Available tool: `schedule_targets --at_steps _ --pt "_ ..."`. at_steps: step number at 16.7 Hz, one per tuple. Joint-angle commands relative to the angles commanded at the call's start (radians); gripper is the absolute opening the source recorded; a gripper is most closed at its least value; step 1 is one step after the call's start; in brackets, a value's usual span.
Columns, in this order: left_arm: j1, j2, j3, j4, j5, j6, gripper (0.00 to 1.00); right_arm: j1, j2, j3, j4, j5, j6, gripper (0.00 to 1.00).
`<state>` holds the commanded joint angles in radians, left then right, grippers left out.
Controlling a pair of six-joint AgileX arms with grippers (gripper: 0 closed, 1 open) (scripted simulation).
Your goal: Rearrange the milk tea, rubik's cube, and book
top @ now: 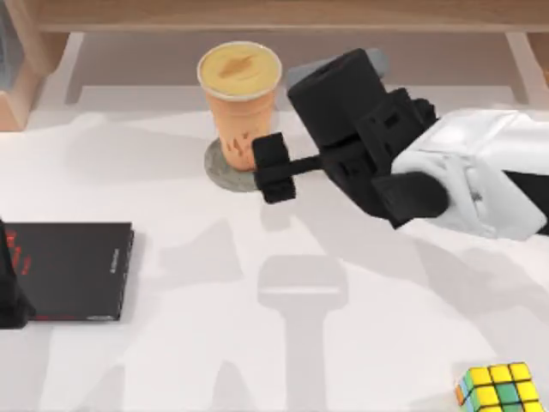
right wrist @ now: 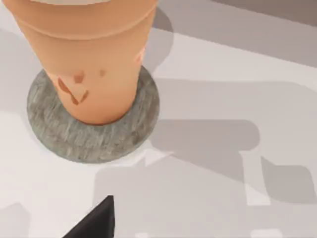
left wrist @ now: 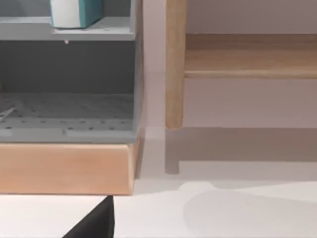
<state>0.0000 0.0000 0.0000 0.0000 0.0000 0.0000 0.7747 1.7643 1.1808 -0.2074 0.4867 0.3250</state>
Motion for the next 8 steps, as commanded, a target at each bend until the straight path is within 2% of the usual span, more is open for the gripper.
schedule_targets --at_steps 4,8 --pt "0.0 0.0 0.0 0.0 0.0 0.0 1.0 -0.067 -0.185 -0.107 -0.408 -0.19 0.084 1.0" --pt "0.0 0.0 0.0 0.0 0.0 0.0 1.0 -0.119 -0.332 -0.211 -0.716 -0.358 0.146 1.0"
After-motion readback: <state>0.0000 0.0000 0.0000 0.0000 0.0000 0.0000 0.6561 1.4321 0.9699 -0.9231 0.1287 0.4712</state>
